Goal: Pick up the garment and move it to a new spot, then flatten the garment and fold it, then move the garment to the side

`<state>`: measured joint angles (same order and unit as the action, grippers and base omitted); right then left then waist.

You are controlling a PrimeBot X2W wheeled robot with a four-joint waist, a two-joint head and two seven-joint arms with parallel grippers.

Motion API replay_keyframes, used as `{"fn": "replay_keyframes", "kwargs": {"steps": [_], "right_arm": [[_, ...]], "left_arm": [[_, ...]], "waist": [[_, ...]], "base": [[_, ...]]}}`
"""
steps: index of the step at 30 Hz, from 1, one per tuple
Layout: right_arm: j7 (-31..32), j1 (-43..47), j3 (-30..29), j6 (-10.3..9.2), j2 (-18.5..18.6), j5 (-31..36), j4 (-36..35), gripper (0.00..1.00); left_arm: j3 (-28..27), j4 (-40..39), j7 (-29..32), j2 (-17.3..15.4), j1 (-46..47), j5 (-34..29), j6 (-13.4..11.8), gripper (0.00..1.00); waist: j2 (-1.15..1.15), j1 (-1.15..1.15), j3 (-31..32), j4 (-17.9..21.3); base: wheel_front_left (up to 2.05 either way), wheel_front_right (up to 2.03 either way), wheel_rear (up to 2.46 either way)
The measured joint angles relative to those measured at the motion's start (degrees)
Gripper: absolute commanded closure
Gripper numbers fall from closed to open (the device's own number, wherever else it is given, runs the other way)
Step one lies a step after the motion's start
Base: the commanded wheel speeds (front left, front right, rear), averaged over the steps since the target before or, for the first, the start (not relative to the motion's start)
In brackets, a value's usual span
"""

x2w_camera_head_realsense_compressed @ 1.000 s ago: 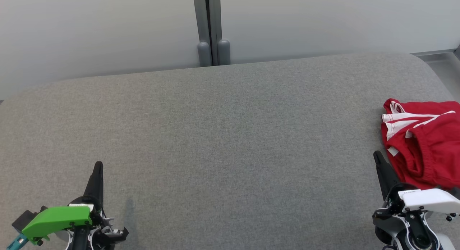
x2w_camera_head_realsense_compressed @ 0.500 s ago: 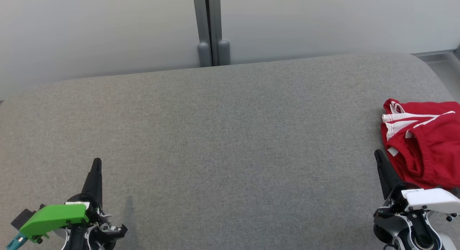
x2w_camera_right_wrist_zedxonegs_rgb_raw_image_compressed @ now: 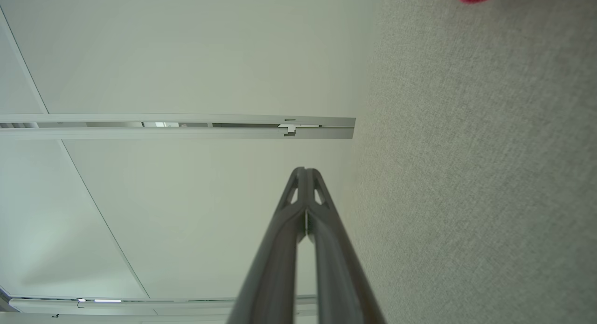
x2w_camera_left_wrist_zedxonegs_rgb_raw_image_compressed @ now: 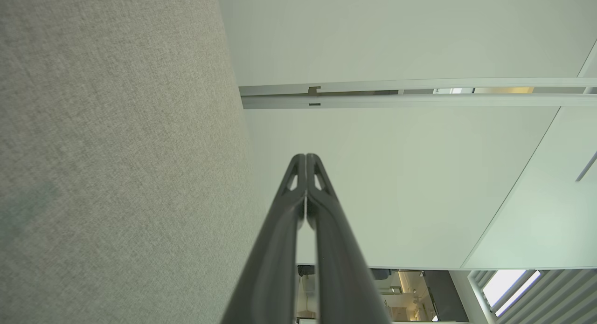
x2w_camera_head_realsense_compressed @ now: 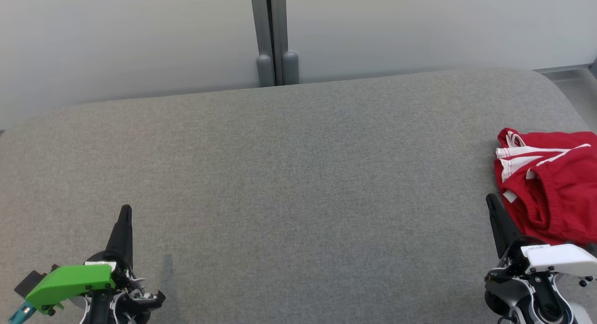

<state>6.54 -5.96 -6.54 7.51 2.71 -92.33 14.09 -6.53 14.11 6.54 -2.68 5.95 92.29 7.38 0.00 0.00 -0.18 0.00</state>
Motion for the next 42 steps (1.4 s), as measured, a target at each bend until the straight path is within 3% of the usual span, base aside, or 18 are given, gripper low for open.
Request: {"fn": "replay_keyframes", "kwargs": {"steps": [42], "right_arm": [[0.0,-0.01,0.0,0.0,0.0,0.0,-0.01,1.0]], "left_arm": [[0.0,-0.01,0.0,0.0,0.0,0.01,0.0,1.0]], "waist": [[0.0,0.0,0.0,0.0]], "base": [[0.0,0.0,0.0]]}}
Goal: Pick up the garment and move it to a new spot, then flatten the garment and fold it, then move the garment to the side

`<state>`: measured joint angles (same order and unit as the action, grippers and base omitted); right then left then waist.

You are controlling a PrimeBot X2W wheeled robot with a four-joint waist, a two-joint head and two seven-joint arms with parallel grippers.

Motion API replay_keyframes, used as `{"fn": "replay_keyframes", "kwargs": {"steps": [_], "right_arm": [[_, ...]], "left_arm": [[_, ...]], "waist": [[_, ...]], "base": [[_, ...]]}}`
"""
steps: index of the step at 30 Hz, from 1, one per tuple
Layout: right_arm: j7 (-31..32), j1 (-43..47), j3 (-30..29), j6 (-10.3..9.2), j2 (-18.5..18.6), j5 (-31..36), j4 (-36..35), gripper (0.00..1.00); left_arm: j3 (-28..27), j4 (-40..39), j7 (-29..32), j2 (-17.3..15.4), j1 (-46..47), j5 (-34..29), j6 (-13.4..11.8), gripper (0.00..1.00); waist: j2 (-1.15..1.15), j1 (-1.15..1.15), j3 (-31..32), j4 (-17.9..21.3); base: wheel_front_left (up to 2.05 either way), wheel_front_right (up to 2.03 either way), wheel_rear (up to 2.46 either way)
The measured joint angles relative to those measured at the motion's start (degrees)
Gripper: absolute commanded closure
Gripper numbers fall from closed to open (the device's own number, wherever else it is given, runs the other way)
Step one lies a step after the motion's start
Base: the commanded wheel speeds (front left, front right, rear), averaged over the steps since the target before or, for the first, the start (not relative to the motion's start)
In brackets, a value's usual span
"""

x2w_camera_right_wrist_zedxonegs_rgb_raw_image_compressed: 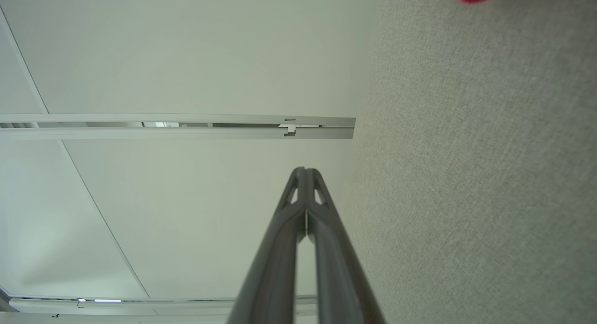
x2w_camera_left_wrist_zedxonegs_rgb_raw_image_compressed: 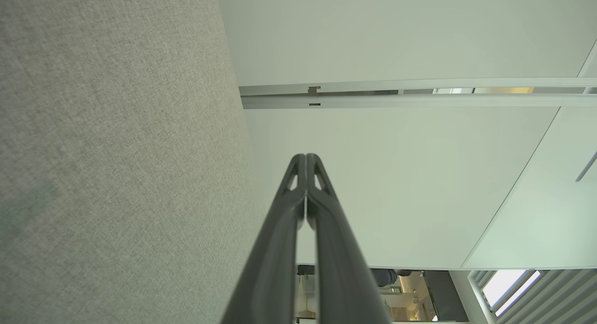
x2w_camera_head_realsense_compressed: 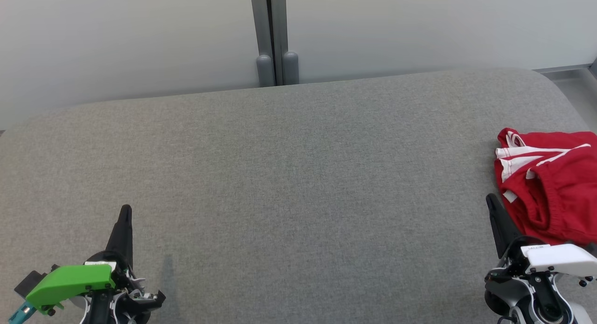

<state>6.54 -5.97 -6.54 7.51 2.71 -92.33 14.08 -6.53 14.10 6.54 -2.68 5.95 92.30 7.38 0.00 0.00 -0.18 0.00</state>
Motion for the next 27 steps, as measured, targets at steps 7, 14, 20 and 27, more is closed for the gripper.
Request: {"fn": "replay_keyframes", "kwargs": {"steps": [7,14,20,27], "right_arm": [[0.0,-0.01,0.0,0.0,0.0,0.0,0.0,1.0],[0.0,-0.01,0.0,0.0,0.0,0.0,0.0,1.0],[0.0,-0.01,0.01,0.0,0.0,0.0,0.0,1.0],[0.0,-0.01,0.01,0.0,0.0,0.0,0.0,1.0]], "left_arm": [[0.0,0.0,0.0,0.0,0.0,0.0,0.0,1.0],[0.0,0.0,0.0,0.0,0.0,0.01,0.0,1.0],[0.0,0.0,0.0,0.0,0.0,0.01,0.0,1.0],[0.0,0.0,0.0,0.0,0.0,0.01,0.0,1.0]], "waist": [[0.0,0.0,0.0,0.0],[0.0,0.0,0.0,0.0],[0.0,0.0,0.0,0.0],[0.0,0.0,0.0,0.0]], "base": [[0.0,0.0,0.0],[0.0,0.0,0.0],[0.0,0.0,0.0],[0.0,0.0,0.0]]}}
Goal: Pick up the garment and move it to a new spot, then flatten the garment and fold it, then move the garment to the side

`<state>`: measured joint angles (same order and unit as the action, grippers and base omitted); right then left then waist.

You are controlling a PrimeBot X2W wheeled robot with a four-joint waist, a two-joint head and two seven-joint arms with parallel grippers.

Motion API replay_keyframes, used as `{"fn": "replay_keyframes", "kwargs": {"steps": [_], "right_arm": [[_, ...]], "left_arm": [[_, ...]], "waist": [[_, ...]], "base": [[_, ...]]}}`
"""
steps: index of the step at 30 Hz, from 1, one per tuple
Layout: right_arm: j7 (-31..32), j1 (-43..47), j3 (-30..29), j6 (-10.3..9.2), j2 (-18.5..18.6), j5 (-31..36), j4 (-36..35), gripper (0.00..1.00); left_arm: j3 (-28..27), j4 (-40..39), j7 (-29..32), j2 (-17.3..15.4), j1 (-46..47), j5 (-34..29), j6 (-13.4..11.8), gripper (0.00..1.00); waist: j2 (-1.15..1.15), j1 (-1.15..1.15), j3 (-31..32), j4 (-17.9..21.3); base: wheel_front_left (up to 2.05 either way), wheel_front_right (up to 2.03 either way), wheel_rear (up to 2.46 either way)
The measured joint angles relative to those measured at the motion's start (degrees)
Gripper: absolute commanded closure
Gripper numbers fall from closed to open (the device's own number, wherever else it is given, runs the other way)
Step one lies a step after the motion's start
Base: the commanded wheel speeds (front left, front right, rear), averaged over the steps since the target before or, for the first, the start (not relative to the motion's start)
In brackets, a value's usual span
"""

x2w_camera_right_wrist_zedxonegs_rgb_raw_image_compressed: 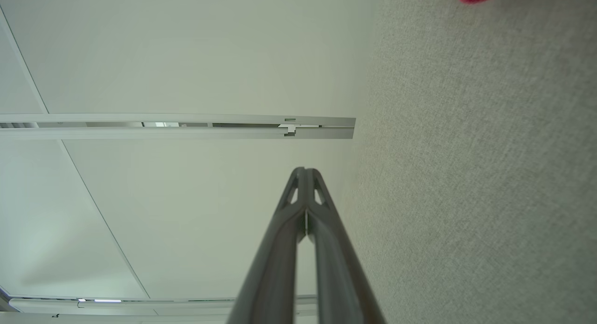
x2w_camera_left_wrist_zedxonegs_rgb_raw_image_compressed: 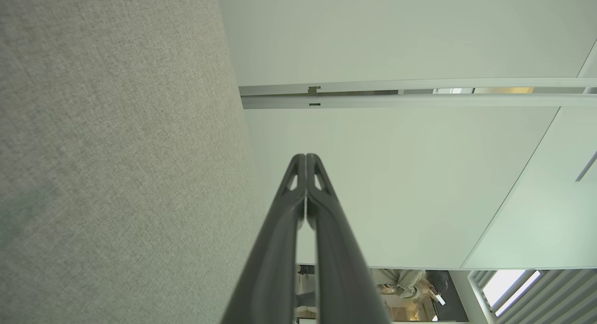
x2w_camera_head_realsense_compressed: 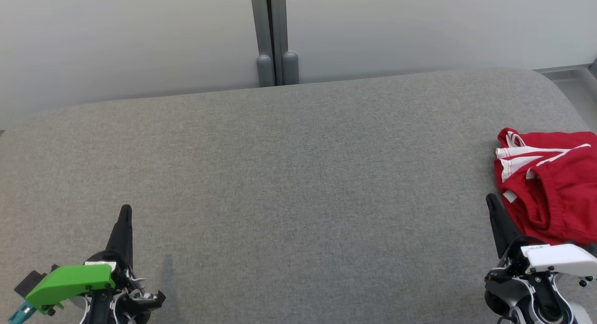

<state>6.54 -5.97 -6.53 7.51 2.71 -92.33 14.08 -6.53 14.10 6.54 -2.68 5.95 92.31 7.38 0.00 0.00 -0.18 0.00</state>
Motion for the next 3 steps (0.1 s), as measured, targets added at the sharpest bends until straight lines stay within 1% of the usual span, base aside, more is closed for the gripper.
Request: {"fn": "replay_keyframes", "kwargs": {"steps": [3], "right_arm": [[0.0,0.0,0.0,0.0,0.0,0.0,0.0,1.0]], "left_arm": [[0.0,-0.01,0.0,0.0,0.0,0.0,0.0,1.0]], "waist": [[0.0,0.0,0.0,0.0]], "base": [[0.0,0.0,0.0]]}}
